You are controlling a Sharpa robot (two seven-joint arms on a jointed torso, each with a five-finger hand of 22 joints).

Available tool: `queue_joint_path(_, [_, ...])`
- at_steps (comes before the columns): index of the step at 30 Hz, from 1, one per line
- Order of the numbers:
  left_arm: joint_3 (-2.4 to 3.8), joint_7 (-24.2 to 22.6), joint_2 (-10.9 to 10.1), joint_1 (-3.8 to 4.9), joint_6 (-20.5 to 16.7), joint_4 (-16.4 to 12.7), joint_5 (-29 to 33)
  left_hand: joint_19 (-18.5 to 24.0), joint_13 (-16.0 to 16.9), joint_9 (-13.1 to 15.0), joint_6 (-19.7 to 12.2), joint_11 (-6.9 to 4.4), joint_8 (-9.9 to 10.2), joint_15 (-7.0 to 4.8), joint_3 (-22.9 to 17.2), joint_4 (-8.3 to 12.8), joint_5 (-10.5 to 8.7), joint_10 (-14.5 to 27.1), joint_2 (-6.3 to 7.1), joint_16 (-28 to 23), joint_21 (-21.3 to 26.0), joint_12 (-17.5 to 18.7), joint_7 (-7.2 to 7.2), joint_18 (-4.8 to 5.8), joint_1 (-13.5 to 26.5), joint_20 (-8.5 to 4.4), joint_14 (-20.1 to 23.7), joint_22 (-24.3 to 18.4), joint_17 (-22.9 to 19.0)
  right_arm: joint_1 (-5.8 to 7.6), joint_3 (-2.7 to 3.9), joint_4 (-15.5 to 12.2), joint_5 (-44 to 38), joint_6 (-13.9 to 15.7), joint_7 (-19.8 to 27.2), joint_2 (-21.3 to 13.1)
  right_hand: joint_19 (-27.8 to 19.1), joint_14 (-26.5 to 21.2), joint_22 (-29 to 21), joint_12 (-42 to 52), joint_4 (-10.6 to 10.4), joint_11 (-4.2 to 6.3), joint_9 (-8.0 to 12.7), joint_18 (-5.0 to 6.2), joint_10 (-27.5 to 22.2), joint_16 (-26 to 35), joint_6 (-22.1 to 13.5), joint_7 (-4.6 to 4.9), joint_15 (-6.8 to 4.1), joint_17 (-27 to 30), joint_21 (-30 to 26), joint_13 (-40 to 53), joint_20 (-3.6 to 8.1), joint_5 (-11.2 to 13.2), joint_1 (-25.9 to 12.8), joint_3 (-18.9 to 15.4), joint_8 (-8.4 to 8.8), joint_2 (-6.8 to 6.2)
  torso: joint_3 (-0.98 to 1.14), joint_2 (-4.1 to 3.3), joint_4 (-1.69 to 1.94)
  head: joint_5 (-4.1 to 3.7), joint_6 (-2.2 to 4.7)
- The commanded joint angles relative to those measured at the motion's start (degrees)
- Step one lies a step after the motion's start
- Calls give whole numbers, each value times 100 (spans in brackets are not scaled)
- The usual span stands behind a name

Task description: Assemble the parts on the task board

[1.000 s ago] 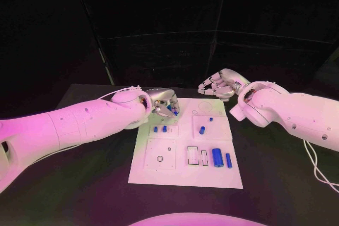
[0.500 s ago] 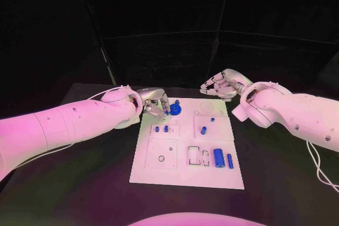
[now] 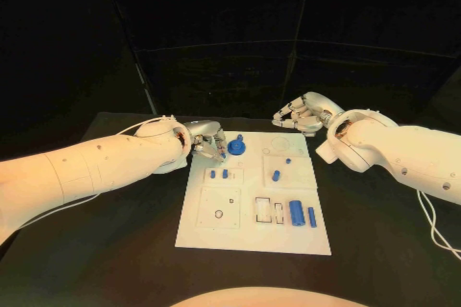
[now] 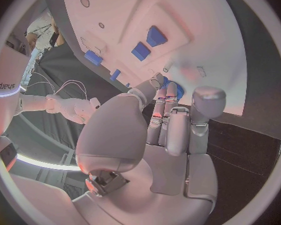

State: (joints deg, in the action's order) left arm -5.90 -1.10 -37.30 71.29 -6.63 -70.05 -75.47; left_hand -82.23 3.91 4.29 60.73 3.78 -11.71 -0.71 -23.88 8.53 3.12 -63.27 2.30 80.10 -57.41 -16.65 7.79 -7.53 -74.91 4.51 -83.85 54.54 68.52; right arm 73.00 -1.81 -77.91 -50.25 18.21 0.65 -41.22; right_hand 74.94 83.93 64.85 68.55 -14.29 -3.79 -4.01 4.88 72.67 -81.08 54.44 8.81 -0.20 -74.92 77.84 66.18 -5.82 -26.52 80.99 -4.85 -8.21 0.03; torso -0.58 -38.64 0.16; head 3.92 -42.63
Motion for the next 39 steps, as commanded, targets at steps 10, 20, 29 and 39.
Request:
queue_joint_path(10, [0,105,49,-7,378,37,37,-21,-2,5,41,9,23,-35,-36,-4,-27,-52,24,11,-2,27,-19,33,30,-4,-179,-9,-5,10,3,-17,0,-26,37,-3,-20,313,6,39,-27,2,-3,41,-15,20,-12,-4,-35,-175,-17,5,7,-26,29,5,-23,44,-5,-3,0,-7,-10])
queue_joint_path(20, [-1,151,60,-9,500,38,37,-17,-2,4,46,7,25,-36,-45,0,-27,-57,22,6,8,33,-21,31,26,-5,-176,-18,-16,10,3,-13,0,-25,43,3,-20,313,6,39,-27,2,-3,41,-15,20,-12,-4,-35,-175,-17,5,7,-26,29,5,-23,44,-5,-7,5,-8,-27])
queue_joint_path(29, [-1,187,70,-9,514,55,36,-15,-2,3,48,6,29,-37,-54,5,-27,-60,21,4,12,41,-22,31,20,-5,-174,-20,-20,10,3,-13,-14,-24,39,1,-23,313,0,41,-26,3,-3,43,-14,21,-13,-4,-35,-174,-20,6,8,-27,35,5,-24,43,-5,-1,0,-8,-30])
queue_joint_path(39, [-1,210,110,-10,526,92,36,-6,-18,-57,-176,68,210,4,-108,21,-28,39,82,2,22,182,46,40,56,15,-165,-14,-33,10,3,-15,-16,-20,40,0,-23,313,0,41,-26,3,-3,43,-14,21,-13,-4,-35,-174,-20,6,8,-27,35,5,-24,43,-3,-4,1,-10,-26])
